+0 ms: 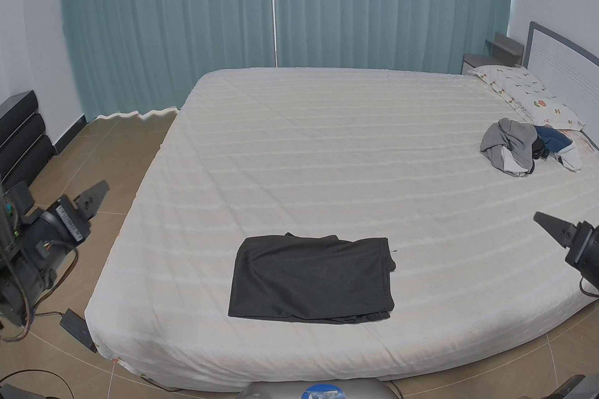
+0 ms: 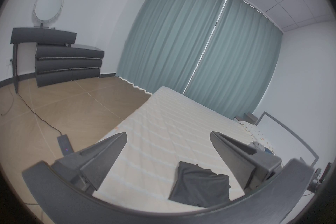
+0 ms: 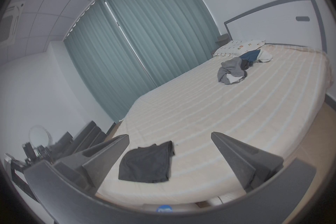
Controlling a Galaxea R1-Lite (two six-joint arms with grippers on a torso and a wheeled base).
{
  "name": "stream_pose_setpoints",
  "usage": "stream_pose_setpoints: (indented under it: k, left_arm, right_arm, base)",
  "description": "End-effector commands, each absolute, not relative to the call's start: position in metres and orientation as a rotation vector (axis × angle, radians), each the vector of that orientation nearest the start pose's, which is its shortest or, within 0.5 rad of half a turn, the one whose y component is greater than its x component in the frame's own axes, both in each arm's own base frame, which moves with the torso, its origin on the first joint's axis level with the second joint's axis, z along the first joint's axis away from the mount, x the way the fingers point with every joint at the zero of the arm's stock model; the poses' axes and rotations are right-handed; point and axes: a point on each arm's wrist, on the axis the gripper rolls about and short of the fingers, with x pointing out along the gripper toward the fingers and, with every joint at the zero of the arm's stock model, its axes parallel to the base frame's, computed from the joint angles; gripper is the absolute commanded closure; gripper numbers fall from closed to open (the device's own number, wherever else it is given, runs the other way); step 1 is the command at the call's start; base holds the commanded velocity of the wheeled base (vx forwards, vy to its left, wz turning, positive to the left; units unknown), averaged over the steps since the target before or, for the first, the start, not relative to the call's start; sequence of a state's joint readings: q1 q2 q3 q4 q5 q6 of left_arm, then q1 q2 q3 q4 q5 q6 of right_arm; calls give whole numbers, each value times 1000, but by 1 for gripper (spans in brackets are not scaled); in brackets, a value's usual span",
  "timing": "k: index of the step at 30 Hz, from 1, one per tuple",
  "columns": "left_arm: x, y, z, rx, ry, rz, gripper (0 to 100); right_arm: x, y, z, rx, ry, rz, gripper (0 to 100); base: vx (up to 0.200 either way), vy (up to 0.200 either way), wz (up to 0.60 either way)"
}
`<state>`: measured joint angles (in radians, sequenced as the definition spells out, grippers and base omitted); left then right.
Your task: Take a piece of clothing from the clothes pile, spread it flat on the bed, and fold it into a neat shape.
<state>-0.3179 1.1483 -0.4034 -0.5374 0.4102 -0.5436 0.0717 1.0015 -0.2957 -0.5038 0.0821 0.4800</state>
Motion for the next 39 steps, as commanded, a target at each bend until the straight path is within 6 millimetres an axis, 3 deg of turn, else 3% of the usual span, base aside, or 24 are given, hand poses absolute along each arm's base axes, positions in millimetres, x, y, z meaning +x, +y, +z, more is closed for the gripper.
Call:
stream_pose_setpoints:
  k: [1,6,9,11,15,20,27,29,35,39]
  left_arm:
    - [44,-3,188,-422,47,198,0]
    - [-8,13,165,-413,37,265,0]
    - [-32,16,152,-325,20,351,0]
    - [-46,16,142,-252,3,392,0]
    - [-50,13,136,-205,5,452,0]
    - [-54,10,118,-115,17,493,0]
    - [-44,10,97,-83,90,478,0]
    - [-36,9,86,-87,90,435,0]
    - [-25,5,81,-67,-33,232,0]
    - [-24,4,81,-52,-53,189,0]
  right_arm:
    - [28,1,153,261,139,43,0]
    - [-2,2,136,77,92,-48,0]
    - [-25,5,122,21,42,-60,0]
    - [-29,5,111,27,72,-94,0]
    - [-24,1,100,91,85,-236,0]
    - [-15,0,91,8,-35,-221,0]
    - [-15,1,85,-11,26,-195,0]
    - [-15,1,85,-13,24,-204,0]
    - [-15,1,85,-17,25,-185,0]
    - [-14,1,85,17,25,-177,0]
  base:
    - [0,0,0]
    - [0,0,0]
    - [0,0,0]
    - [0,0,0]
    - [0,0,0]
    - [0,0,0]
    - [0,0,0]
    - [0,0,0]
    - [0,0,0]
    - [0,0,0]
